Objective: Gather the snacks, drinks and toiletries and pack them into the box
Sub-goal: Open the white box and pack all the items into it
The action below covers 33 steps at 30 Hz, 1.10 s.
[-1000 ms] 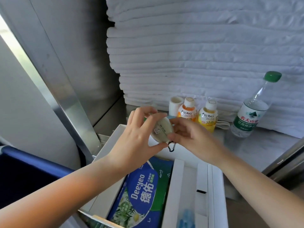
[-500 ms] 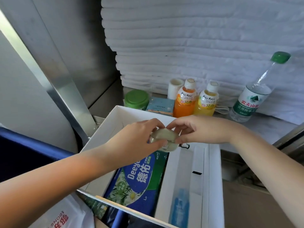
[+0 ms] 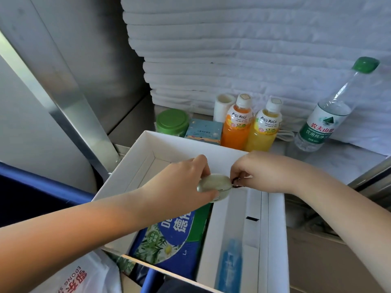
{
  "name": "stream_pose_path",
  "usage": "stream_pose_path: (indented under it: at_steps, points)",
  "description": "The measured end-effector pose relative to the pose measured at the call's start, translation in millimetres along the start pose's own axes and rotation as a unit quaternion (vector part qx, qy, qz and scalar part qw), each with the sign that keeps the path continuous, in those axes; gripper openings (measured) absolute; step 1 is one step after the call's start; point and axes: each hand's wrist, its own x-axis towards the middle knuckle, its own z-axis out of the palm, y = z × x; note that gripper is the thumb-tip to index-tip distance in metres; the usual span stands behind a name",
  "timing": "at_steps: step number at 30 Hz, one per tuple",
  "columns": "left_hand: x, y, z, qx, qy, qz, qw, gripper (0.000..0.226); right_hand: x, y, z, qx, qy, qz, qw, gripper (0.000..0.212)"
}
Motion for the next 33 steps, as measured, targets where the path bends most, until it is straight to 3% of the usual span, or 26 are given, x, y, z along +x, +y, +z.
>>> stream_pose_path:
  at_steps: [6, 15, 19, 22, 27, 28, 30, 33]
  points:
    - [-4.8, 5.9, 25.0, 0.054, -0.077, 0.013, 0.996, 0.043, -4.9, 3.5, 5.8, -0.115, 0.045, -0.038, 0.992, 0.015]
    - [-0.5, 14.9, 52.6, 0.075, -0.136, 0.025, 0.988, 0.059, 3.2, 0.7, 7.9, -0.227, 0.002, -0.086, 0.97, 0.01]
    - [1.1, 15.4, 61.0, 0.061, -0.146, 0.045, 0.986, 0.059, 9.2, 0.2, 9.9, -0.163, -0.053, -0.033, 0.985, 0.014]
    - [-0.4, 15.7, 66.4, 0.07, -0.13, 0.065, 0.987, 0.057, 12.7, 0.9, 12.1, -0.168, -0.066, -0.048, 0.982, 0.01]
    - [-7.9, 11.3, 67.8, 0.112, -0.172, 0.133, 0.97, 0.042, 15.7, 7.7, 14.3, -0.169, -0.064, -0.058, 0.982, 0.01]
    - [-9.4, 11.3, 67.2, 0.127, -0.173, 0.149, 0.965, 0.04, 16.7, 7.1, 14.7, -0.171, -0.066, -0.055, 0.982, 0.019]
    - [-11.1, 13.1, 64.1, 0.162, -0.151, 0.193, 0.956, 0.038, 17.8, 5.3, 15.0, -0.193, -0.065, -0.068, 0.977, 0.036]
    - [-9.2, 14.6, 61.6, 0.214, -0.11, 0.287, 0.927, 0.046, 15.8, 3.5, 14.5, -0.229, -0.055, -0.093, 0.967, 0.041]
